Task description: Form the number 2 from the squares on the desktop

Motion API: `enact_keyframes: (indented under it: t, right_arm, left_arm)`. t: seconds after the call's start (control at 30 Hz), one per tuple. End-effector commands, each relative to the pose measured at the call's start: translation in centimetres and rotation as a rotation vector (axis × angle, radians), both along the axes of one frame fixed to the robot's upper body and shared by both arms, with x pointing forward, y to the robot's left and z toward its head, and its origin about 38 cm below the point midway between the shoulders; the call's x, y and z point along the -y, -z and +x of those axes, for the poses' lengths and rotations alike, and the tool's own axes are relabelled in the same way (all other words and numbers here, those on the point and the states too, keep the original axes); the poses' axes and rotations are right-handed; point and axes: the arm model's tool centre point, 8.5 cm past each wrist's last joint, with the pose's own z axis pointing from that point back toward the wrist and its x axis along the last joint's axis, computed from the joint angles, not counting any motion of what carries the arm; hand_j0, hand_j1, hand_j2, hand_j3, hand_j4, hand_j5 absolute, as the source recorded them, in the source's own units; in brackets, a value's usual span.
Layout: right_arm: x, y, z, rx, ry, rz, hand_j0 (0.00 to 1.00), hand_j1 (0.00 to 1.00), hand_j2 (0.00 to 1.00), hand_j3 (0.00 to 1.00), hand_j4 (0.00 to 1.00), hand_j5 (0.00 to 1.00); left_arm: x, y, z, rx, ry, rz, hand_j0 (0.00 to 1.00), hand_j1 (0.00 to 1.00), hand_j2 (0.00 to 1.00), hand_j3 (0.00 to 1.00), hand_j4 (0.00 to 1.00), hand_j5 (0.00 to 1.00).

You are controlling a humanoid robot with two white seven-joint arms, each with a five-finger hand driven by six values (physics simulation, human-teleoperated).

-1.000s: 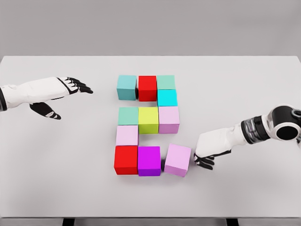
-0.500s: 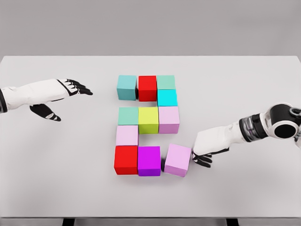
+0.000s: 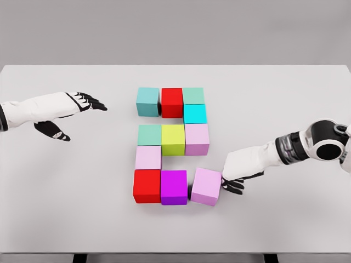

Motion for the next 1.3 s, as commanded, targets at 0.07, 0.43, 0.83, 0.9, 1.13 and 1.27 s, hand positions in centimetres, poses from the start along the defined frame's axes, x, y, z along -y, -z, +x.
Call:
enact_keyframes:
  t: [0.07, 0.43, 0.83, 0.9, 1.13, 1.27]
  right_arm:
    - [-0.1, -0.1, 0.0, -0.002, 0.002, 0.006, 0.11, 0.11, 0.11, 0.11, 0.11, 0.11]
    - [-0.7, -0.2, 0.1, 0.001, -0.008, 0.016, 0.11, 0.11, 0.11, 0.11, 0.11, 0.11]
    - [-1.3, -0.5, 0.3, 0.009, -0.018, 0.024, 0.11, 0.11, 0.11, 0.11, 0.11, 0.11]
    - [-1.4, -0.5, 0.3, 0.008, -0.019, 0.026, 0.11, 0.11, 0.11, 0.11, 0.11, 0.11]
    - [-1.3, -0.5, 0.3, 0.008, -0.017, 0.025, 0.11, 0.11, 0.11, 0.11, 0.11, 0.11]
    - [-0.8, -0.4, 0.8, 0.012, 0.001, 0.016, 0.11, 0.11, 0.11, 0.11, 0.11, 0.11]
  left_arm:
    - [-0.1, -0.1, 0.0, -0.001, -0.004, -0.006, 1.0, 1.0, 1.0, 1.0, 1.0, 1.0]
    - [0.0, 0.0, 0.0, -0.004, -0.003, -0.005, 1.0, 1.0, 1.0, 1.0, 1.0, 1.0]
    - [0.0, 0.5, 0.2, -0.013, -0.011, -0.014, 1.0, 1.0, 1.0, 1.0, 1.0, 1.0]
    - [-0.1, 0.6, 0.2, -0.014, -0.014, -0.014, 1.0, 1.0, 1.0, 1.0, 1.0, 1.0]
    - [-0.1, 0.6, 0.2, -0.014, -0.015, -0.015, 1.0, 1.0, 1.0, 1.0, 1.0, 1.0]
    - [-0.1, 0.6, 0.2, -0.014, -0.015, -0.015, 1.0, 1.0, 1.0, 1.0, 1.0, 1.0]
